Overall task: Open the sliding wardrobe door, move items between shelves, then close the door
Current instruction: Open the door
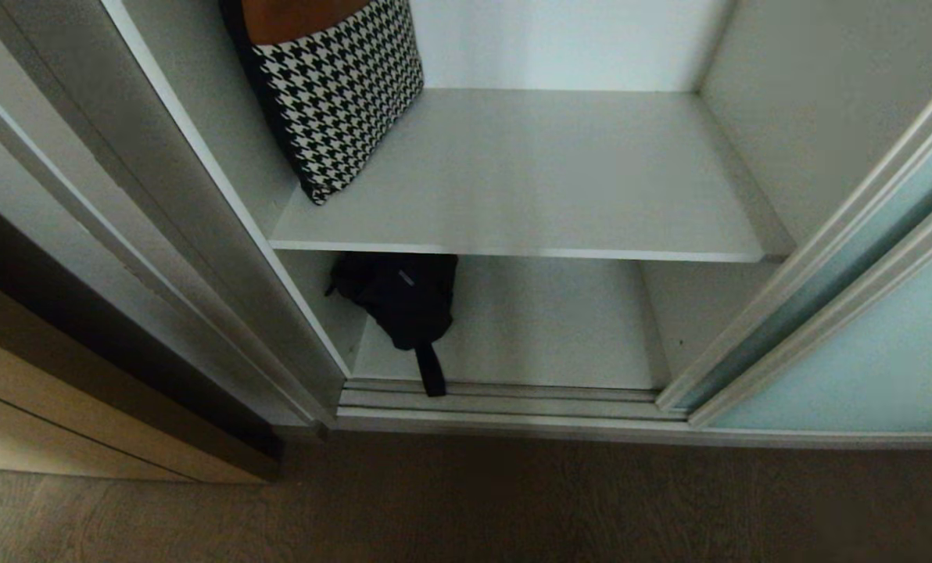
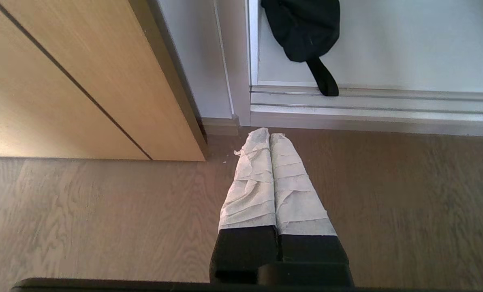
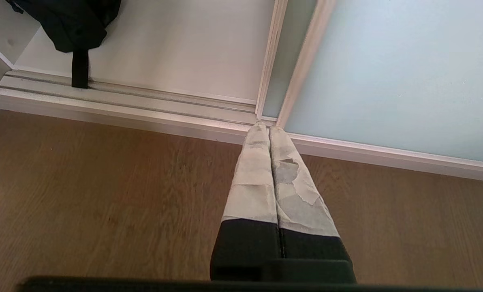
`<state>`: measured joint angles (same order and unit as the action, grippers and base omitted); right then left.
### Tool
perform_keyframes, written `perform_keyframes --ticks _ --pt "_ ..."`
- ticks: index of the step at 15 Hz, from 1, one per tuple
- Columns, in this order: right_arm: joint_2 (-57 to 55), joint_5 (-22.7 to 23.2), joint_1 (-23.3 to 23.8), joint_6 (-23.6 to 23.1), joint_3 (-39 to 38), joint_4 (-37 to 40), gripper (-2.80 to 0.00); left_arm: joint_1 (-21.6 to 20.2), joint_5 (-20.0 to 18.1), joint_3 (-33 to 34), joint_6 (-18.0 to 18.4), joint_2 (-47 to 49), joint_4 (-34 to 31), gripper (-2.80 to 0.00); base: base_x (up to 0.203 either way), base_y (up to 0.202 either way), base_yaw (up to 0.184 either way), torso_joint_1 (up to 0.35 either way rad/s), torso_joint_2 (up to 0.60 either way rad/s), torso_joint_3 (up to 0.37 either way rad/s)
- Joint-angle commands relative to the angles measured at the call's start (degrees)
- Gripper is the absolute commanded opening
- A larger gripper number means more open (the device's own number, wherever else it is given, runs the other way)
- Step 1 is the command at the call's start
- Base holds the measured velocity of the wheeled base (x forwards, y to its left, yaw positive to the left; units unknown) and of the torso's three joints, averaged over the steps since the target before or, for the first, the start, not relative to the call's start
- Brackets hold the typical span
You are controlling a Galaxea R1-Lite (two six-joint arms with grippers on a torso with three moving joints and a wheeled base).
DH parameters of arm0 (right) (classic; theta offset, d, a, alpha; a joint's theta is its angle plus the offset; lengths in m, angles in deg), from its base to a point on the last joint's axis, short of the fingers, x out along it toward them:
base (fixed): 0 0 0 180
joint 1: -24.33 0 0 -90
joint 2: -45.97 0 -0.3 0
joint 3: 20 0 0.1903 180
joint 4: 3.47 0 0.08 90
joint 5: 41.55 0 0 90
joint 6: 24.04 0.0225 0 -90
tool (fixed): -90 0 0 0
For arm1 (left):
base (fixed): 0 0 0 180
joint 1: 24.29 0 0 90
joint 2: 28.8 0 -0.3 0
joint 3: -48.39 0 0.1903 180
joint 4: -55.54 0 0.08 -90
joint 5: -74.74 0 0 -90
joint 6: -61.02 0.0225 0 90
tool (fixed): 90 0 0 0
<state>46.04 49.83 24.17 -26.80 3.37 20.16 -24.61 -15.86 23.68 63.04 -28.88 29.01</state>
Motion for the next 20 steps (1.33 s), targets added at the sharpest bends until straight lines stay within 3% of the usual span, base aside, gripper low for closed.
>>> perform_keyframes --ticks 1,20 --pt "0.01 0.03 -0.02 -0.06 -0.07 0.0 -2.8 -0.03 0.25 0.28 -1.16 0.16 0.73 -2.8 0.0 0.0 0.0 0.0 0.0 0.0" --pt "0.01 0.03 -0.02 -0.06 -0.08 0.0 -2.8 -0.03 0.6 0.99 -1.75 0.2 3.08 -2.8 0.0 0.0 0.0 0.0 0.0 0.0"
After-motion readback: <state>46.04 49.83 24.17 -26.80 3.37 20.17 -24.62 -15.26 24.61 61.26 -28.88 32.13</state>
